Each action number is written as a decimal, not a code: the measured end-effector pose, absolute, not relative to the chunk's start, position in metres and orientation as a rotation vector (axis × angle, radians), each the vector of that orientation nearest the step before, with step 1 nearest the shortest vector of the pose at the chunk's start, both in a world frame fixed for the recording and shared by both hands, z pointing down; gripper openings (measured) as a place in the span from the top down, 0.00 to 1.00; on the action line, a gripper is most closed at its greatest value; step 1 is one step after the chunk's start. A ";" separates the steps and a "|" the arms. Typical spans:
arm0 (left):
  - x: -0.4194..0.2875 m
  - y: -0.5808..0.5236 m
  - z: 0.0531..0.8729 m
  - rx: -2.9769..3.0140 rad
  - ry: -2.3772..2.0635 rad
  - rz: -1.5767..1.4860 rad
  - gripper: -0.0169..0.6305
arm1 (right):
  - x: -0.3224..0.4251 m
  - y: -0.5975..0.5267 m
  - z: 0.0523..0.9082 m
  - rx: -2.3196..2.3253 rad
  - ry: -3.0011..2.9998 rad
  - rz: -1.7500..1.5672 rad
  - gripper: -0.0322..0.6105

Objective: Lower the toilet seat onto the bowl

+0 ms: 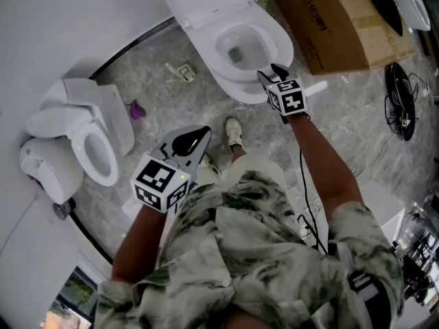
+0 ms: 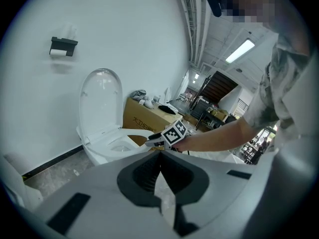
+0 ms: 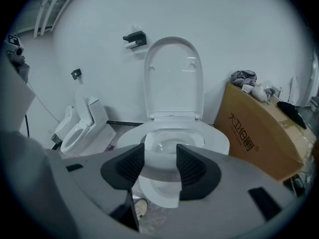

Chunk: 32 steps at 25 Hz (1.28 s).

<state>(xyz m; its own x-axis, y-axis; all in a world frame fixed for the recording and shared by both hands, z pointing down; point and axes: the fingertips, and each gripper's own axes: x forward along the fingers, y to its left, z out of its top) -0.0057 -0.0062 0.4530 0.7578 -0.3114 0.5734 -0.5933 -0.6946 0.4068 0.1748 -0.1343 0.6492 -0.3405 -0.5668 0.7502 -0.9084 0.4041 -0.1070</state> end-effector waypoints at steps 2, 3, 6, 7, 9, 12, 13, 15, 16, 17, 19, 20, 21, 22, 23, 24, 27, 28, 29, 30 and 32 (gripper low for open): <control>-0.005 -0.009 0.455 2.361 -0.677 0.633 0.94 | 0.176 -0.133 0.653 1.251 -2.028 0.707 0.61; -0.005 -0.010 0.456 2.360 -0.676 0.635 0.94 | 0.177 -0.132 0.655 1.251 -2.025 0.710 0.61; -0.003 -0.014 0.458 2.358 -0.676 0.635 0.94 | 0.177 -0.129 0.660 1.246 -2.019 0.716 0.61; -0.003 -0.015 0.459 2.359 -0.676 0.634 0.94 | 0.178 -0.128 0.662 1.244 -2.018 0.717 0.61; 0.000 -0.016 0.461 2.360 -0.674 0.634 0.94 | 0.179 -0.127 0.665 1.243 -2.015 0.720 0.62; 0.004 -0.018 0.465 2.358 -0.665 0.637 0.94 | 0.181 -0.124 0.671 1.245 -2.006 0.730 0.62; 0.006 -0.018 0.466 2.356 -0.662 0.638 0.94 | 0.181 -0.124 0.673 1.245 -2.004 0.735 0.62; 0.009 -0.020 0.469 2.354 -0.655 0.642 0.94 | 0.182 -0.123 0.677 1.243 -2.000 0.744 0.62; 0.011 -0.020 0.471 2.353 -0.651 0.644 0.94 | 0.183 -0.122 0.679 1.241 -1.998 0.745 0.62; 0.013 -0.020 0.473 2.351 -0.648 0.646 0.94 | 0.183 -0.121 0.681 1.238 -1.996 0.746 0.62; 0.016 -0.021 0.479 2.346 -0.642 0.652 0.94 | 0.185 -0.118 0.686 1.232 -1.993 0.750 0.62; 0.017 -0.021 0.482 2.343 -0.639 0.656 0.94 | 0.185 -0.117 0.689 1.230 -1.991 0.754 0.62; 0.018 -0.022 0.486 2.340 -0.635 0.662 0.94 | 0.186 -0.117 0.692 1.229 -1.990 0.757 0.62; 0.020 -0.023 0.489 2.337 -0.630 0.667 0.94 | 0.186 -0.116 0.694 1.229 -1.989 0.761 0.62; 0.021 -0.024 0.493 2.334 -0.625 0.673 0.94 | 0.186 -0.116 0.696 1.230 -1.987 0.764 0.62; 0.023 -0.024 0.496 2.332 -0.620 0.677 0.94 | 0.187 -0.115 0.698 1.230 -1.985 0.767 0.62; 0.029 -0.025 0.504 2.326 -0.601 0.690 0.94 | 0.187 -0.111 0.703 1.219 -1.976 0.769 0.62; 0.032 -0.026 0.507 2.325 -0.594 0.694 0.94 | 0.188 -0.110 0.705 1.215 -1.974 0.771 0.62; 0.034 -0.026 0.510 2.325 -0.587 0.699 0.94 | 0.188 -0.110 0.706 1.213 -1.974 0.773 0.62; 0.036 -0.027 0.513 2.324 -0.581 0.705 0.94 | 0.189 -0.110 0.708 1.213 -1.974 0.776 0.62; 0.041 -0.027 0.519 2.322 -0.567 0.718 0.94 | 0.190 -0.110 0.712 1.216 -1.971 0.785 0.62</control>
